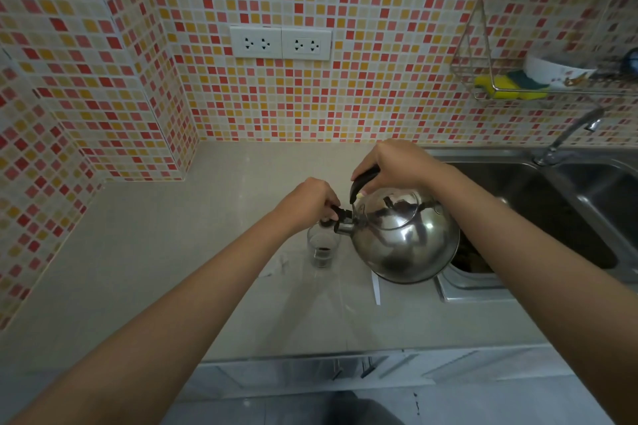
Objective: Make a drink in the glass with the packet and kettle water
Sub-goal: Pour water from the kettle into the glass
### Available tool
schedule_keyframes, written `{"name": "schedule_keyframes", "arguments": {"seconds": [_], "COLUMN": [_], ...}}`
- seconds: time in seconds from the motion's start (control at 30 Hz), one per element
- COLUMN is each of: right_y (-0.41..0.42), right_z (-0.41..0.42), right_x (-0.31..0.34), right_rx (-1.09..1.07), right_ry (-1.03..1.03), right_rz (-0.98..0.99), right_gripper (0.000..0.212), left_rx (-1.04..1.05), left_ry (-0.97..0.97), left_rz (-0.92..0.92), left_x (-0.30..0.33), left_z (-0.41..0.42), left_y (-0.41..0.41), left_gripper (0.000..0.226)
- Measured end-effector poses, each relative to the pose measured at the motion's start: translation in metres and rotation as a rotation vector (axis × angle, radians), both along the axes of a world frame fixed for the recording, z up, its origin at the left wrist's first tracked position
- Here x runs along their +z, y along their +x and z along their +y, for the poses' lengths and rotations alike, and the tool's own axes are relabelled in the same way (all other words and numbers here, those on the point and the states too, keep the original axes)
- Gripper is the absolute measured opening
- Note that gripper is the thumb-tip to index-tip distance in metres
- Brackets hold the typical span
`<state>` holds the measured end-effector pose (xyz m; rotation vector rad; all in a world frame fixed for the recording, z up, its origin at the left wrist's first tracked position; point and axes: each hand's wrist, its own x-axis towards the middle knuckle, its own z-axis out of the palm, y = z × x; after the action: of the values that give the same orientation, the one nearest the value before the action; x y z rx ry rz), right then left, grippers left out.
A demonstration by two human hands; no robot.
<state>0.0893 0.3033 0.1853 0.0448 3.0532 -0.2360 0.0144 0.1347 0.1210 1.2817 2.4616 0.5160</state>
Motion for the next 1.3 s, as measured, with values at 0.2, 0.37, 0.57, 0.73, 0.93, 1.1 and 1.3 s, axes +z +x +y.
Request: {"name": "schedule_keyframes", "arguments": {"seconds": [0.2, 0.37, 0.57, 0.73, 0.93, 1.1, 1.3], "right_y": [-0.002, -0.003, -0.003, -0.003, -0.003, -0.003, -0.003], "right_z": [-0.004, -0.005, -0.006, -0.007, -0.009, -0.009, -0.008], "right_x": [0.003, 0.004, 0.006, 0.008, 0.011, 0.014, 0.015], "right_rx": [0.014, 0.013, 0.01, 0.007, 0.004, 0.001, 0.004], "right_ry": [0.008, 0.02, 0.022, 0.027, 0.03, 0.045, 0.057], "right_rz": [-0.009, -0.01, -0.019, -0.034, -0.037, -0.047, -0.047], "right_gripper": [0.029, 0.029, 0.029, 0.03, 0.031, 0.031, 0.031], "left_rx": [0.01, 0.02, 0.023, 0.026, 0.024, 0.02, 0.006], "left_ry": [0.004, 0.002, -0.006, -0.004, 0.011, 0.022, 0.023], "left_rz": [-0.007, -0.013, -0.009, -0.013, -0.003, -0.001, 0.007], "left_x": [0.002, 0.002, 0.003, 0.003, 0.003, 0.003, 0.004], "left_z": [-0.002, -0.002, -0.003, -0.003, -0.003, -0.002, -0.001], "left_y": [0.001, 0.003, 0.003, 0.003, 0.003, 0.004, 0.005], "left_gripper": [0.034, 0.034, 0.034, 0.035, 0.034, 0.033, 0.032]}}
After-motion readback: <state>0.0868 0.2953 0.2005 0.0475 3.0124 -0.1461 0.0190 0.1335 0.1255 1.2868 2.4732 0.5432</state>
